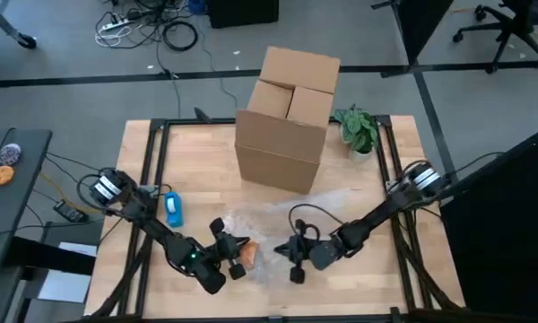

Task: Wrap mug
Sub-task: Wrap the orange mug using the transparent bubble wrap

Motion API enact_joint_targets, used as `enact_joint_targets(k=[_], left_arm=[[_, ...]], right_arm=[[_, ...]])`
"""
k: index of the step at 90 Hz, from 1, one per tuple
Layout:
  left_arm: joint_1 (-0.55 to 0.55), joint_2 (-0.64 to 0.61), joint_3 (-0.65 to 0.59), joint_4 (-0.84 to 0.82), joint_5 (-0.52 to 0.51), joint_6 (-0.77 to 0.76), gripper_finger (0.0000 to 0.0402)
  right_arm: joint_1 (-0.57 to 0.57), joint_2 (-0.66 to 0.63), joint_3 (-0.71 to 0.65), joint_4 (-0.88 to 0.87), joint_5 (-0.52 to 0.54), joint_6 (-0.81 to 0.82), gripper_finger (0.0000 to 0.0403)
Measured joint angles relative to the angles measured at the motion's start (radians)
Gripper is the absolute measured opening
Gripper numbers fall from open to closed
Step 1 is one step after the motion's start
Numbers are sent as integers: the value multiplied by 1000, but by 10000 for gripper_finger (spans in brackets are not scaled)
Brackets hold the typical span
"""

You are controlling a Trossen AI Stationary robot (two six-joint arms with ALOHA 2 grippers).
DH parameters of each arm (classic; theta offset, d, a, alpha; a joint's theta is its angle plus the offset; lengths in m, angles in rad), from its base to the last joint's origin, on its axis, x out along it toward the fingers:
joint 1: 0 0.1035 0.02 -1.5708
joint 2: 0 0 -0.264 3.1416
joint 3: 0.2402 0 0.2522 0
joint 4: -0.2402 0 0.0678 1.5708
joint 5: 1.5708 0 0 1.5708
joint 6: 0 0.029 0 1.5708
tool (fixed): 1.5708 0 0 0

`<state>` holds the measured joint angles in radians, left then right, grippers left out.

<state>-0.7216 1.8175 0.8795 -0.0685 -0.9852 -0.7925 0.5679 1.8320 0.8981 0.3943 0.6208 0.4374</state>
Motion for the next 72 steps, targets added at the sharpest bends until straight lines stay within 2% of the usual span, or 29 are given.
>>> enact_joint_targets(k=[11, 22, 32, 45, 59, 72], left_arm=[[0, 0, 0, 0, 0, 1, 0], [0, 0, 0, 0, 0, 1, 0], [0, 0, 0, 1, 0, 0, 0], [1, 0, 0, 1, 1, -1, 0], [3, 0, 0, 2, 3, -1, 0], [5, 0, 0, 2, 10, 0, 0]], right_arm=[[7, 4, -6, -135, 103, 76, 0], [-18, 80, -6, -72, 139, 112, 0], [-42, 166, 2, 143, 75, 67, 0], [-57, 280, 80, 391, -61, -19, 0], [-78, 408, 247, 395, -162, -55, 0], [-94, 509, 393, 386, -175, -105, 0]])
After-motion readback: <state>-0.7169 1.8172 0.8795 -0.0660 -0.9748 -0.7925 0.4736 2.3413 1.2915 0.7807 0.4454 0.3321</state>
